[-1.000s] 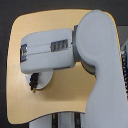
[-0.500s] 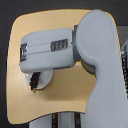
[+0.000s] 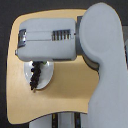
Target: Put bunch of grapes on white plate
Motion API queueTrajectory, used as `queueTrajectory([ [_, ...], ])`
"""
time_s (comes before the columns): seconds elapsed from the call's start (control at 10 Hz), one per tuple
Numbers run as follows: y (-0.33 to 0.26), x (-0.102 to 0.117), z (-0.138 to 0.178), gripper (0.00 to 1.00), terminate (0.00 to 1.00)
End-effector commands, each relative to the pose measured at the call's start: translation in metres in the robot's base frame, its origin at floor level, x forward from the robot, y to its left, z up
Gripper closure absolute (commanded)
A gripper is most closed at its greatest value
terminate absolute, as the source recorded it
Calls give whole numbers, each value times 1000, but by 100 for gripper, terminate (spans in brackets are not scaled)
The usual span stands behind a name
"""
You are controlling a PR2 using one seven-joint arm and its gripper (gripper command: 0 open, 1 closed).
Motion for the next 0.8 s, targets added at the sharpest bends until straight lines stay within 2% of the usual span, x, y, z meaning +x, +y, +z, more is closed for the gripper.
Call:
queueTrajectory([
  [0.0,-23,28,95,0,0],
  [0.5,-44,1,123,0,0],
  [0.7,-99,4,137,0,0],
])
